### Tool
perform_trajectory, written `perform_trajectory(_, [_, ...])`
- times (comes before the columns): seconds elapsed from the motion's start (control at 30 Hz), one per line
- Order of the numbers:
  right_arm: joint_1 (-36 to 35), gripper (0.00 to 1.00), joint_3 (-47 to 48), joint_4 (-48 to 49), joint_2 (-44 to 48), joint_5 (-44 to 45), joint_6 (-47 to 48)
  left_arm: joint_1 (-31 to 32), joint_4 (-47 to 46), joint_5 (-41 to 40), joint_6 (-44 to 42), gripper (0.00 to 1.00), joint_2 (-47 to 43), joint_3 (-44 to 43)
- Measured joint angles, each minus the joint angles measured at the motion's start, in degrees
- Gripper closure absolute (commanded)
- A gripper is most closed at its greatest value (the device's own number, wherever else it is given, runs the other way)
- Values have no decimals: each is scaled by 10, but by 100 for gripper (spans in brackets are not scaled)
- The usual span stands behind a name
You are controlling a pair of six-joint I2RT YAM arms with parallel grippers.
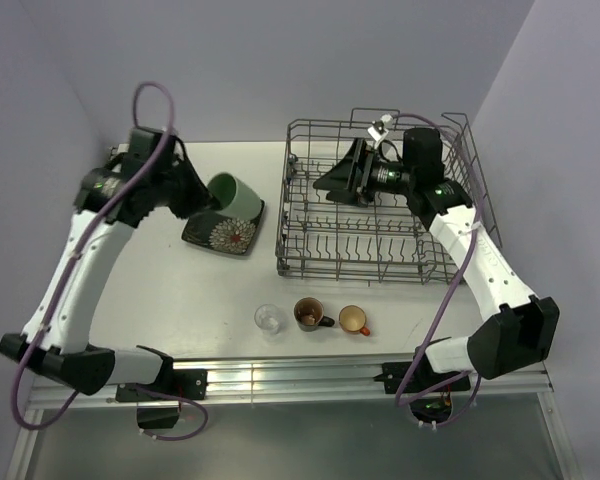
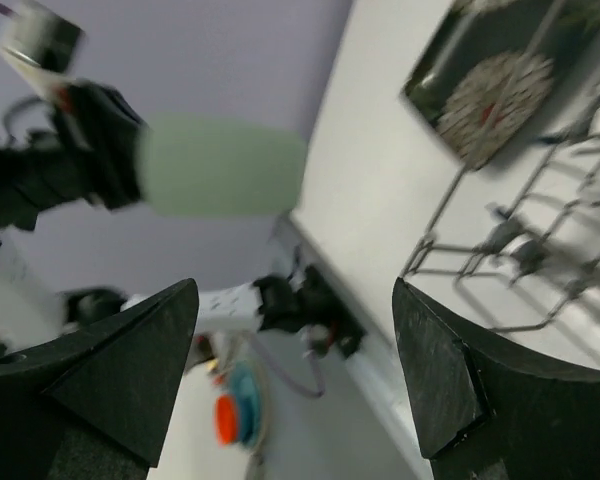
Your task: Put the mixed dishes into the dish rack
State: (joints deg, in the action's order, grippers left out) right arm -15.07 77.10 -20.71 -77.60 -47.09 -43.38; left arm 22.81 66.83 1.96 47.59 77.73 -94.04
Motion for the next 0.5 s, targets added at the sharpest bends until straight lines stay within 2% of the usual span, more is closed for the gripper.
perform_trajectory(0.07, [1,14,-37,41,9,-43,-38,-10,-9,21,10,100,-17,-55])
perform_trajectory(0.17, [0,14,-103,159,12,-94,-131,-14,-52,92,45,100,-62,-54])
perform_trajectory(0.3, [-2,15,-190,419,8,-128,-334,-14,-162,195,108,100,-108,43])
perform_trajectory(0.37, [-4,15,-209,561,-6,-133,-443,-14,-246,245,157,100,-119,115])
perform_trajectory(0.43, [-7,14,-210,673,-23,-133,-522,-14,-321,279,206,100,-119,174])
perform_trajectory(0.5, [-14,15,-210,745,-33,-131,-579,-14,-383,304,251,100,-118,220])
